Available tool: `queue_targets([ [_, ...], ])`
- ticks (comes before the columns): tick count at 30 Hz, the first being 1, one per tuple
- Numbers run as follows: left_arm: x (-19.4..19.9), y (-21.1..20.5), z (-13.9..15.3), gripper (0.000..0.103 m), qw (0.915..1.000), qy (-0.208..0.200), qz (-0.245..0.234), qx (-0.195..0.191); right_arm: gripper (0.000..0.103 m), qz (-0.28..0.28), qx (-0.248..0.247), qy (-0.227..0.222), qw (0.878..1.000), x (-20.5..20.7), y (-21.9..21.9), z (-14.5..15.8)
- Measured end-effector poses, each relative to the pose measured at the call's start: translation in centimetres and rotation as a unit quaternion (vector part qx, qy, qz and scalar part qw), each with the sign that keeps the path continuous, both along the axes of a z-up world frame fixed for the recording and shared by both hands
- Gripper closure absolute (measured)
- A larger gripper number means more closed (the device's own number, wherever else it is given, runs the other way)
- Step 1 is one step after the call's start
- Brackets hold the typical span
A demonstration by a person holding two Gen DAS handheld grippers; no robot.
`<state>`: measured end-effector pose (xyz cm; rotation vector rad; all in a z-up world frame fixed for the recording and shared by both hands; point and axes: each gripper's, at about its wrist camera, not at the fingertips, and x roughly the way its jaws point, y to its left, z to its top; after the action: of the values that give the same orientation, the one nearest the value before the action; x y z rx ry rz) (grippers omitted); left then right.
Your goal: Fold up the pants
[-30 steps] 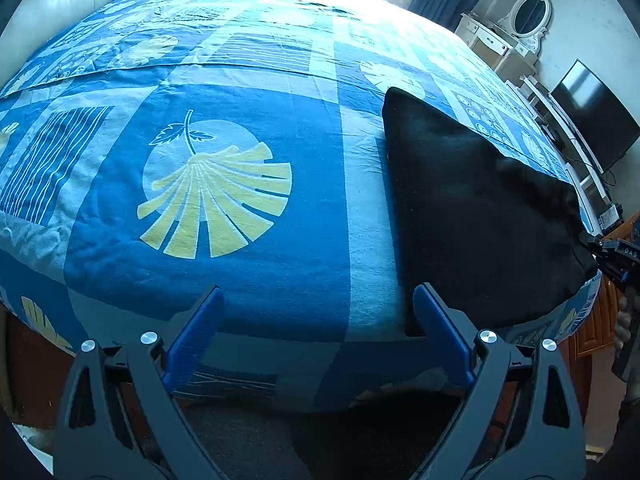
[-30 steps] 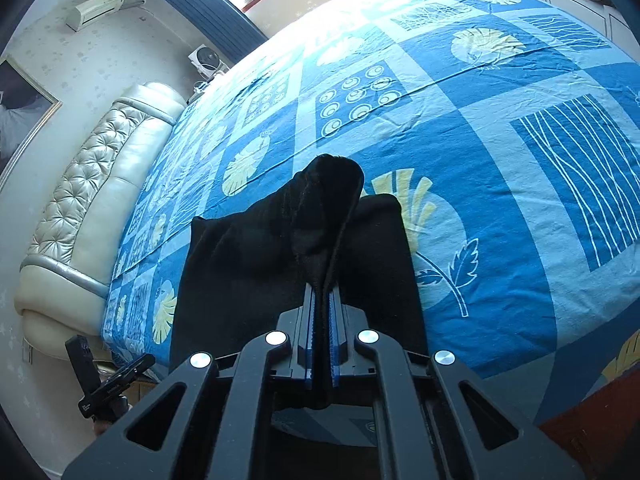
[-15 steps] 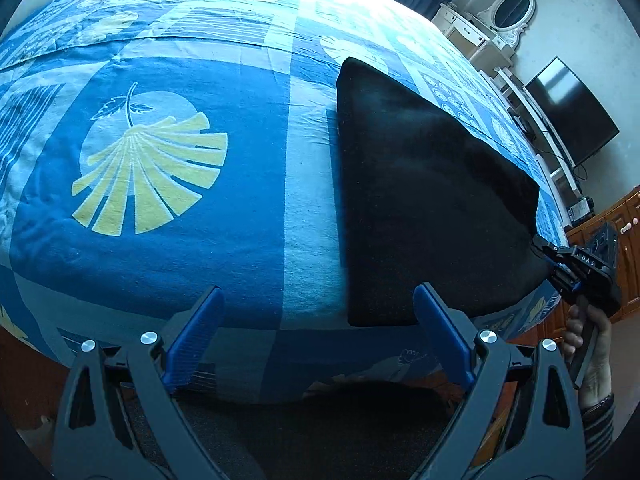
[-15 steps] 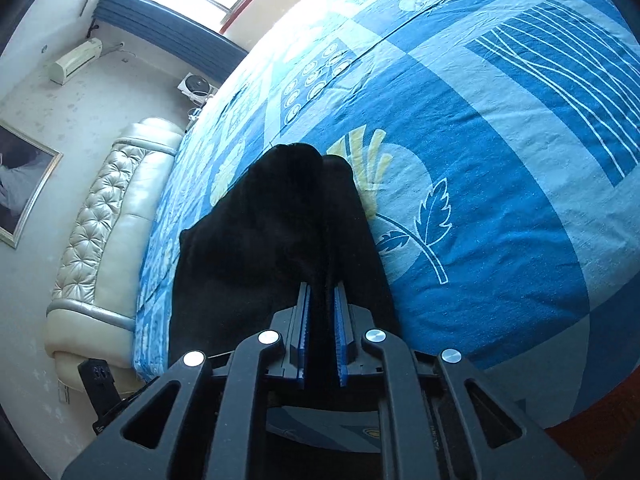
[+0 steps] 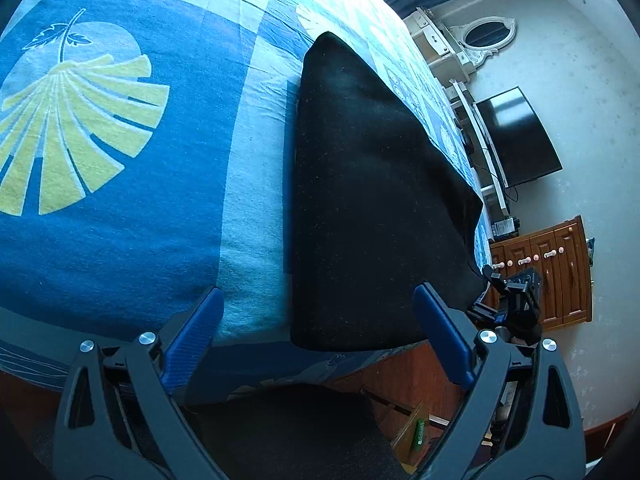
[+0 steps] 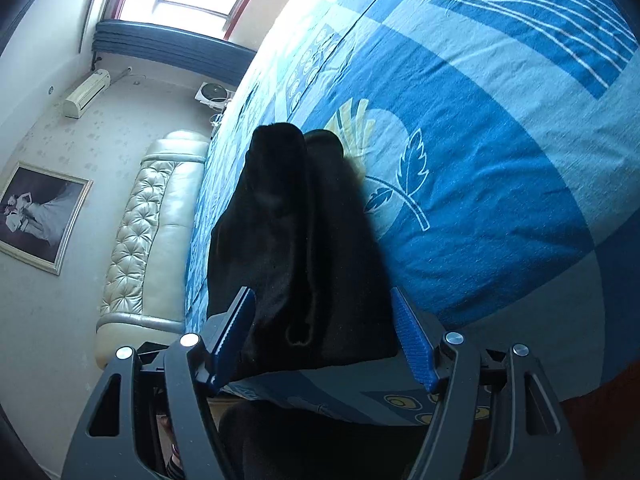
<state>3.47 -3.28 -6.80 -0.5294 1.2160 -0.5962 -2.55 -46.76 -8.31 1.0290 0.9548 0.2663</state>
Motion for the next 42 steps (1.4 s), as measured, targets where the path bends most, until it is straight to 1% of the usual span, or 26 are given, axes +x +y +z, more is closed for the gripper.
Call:
queue_targets([
  [2, 0.3, -0.2, -0.2, 0.007, 0.9999, 0.004, -0.002, -0.010, 0.026, 0.006, -0.004, -0.003, 1.000, 0.2, 0.6, 0.0],
  [4, 0.7, -0.4, -0.4, 0.007, 0.9997, 0.009, -0.004, -0.023, 0.025, 0.008, -0.009, -0.003, 1.000, 0.2, 0.9, 0.1],
  [7, 1.2, -0.9, -0.5, 0.007, 0.9981, 0.019, -0.013, -0.057, 0.025, 0.012, -0.017, -0.008, 1.000, 0.3, 1.2, 0.2],
  [10, 1.8, -1.8, -1.3, 0.008, 0.9942, 0.041, -0.023, -0.097, 0.027, 0.025, -0.040, -0.011, 0.999, 0.5, 2.2, 0.5],
  [11, 1.9, -2.1, -1.5, 0.011, 0.9929, 0.047, -0.025, -0.106, 0.029, 0.027, -0.046, -0.008, 0.999, 0.6, 2.4, 0.5],
  [12, 2.0, -2.4, -1.7, 0.023, 0.9936, 0.049, -0.023, -0.099, 0.032, 0.028, -0.055, -0.003, 0.998, 0.8, 2.6, 0.5],
  [13, 2.1, -2.7, -1.8, 0.034, 0.9958, 0.047, -0.021, -0.075, 0.036, 0.029, -0.065, 0.001, 0.997, 0.9, 2.8, 0.5],
  [14, 2.3, -2.9, -1.9, 0.047, 0.9970, 0.046, -0.021, -0.058, 0.041, 0.027, -0.071, 0.003, 0.997, 0.9, 3.0, 0.5],
  [15, 2.3, -2.9, -1.9, 0.053, 0.9973, 0.045, -0.018, -0.055, 0.043, 0.025, -0.073, 0.003, 0.997, 0.9, 3.1, 0.5],
  [16, 2.4, -2.8, -1.8, 0.055, 0.9975, 0.044, -0.015, -0.053, 0.047, 0.024, -0.073, 0.003, 0.997, 0.9, 3.3, 0.5],
  [17, 2.3, -2.8, -1.6, 0.060, 0.9979, 0.041, -0.015, -0.049, 0.049, 0.022, -0.075, 0.002, 0.997, 0.9, 3.5, 0.6],
  [18, 2.2, -2.7, -1.4, 0.064, 0.9983, 0.035, -0.015, -0.043, 0.050, 0.021, -0.078, 0.002, 0.997, 0.9, 3.6, 0.8],
  [20, 1.9, -2.7, -0.8, 0.068, 0.9992, 0.020, -0.019, -0.027, 0.053, 0.021, -0.083, -0.001, 0.996, 1.0, 3.9, 1.0],
  [23, 1.7, -2.8, 0.5, 0.071, 0.9997, -0.001, -0.022, 0.002, 0.055, 0.022, -0.083, -0.005, 0.996, 1.3, 4.5, 1.2],
  [26, 1.7, -2.3, 1.6, 0.072, 0.9987, -0.027, -0.022, 0.038, 0.056, 0.030, -0.081, -0.008, 0.996, 2.0, 5.9, 1.2],
  [28, 1.7, -1.4, 2.0, 0.072, 0.9978, -0.036, -0.017, 0.054, 0.056, 0.037, -0.078, -0.011, 0.996, 2.7, 7.0, 1.2],
  [38, 1.3, 5.6, 2.8, 0.072, 0.9959, -0.038, 0.033, 0.076, 0.056, 0.088, -0.054, -0.023, 0.994, 6.2, 13.8, 0.8],
  [42, 1.2, 8.0, 2.9, 0.072, 0.9951, -0.038, 0.049, 0.077, 0.056, 0.104, -0.054, -0.024, 0.993, 7.1, 16.0, 0.8],
])
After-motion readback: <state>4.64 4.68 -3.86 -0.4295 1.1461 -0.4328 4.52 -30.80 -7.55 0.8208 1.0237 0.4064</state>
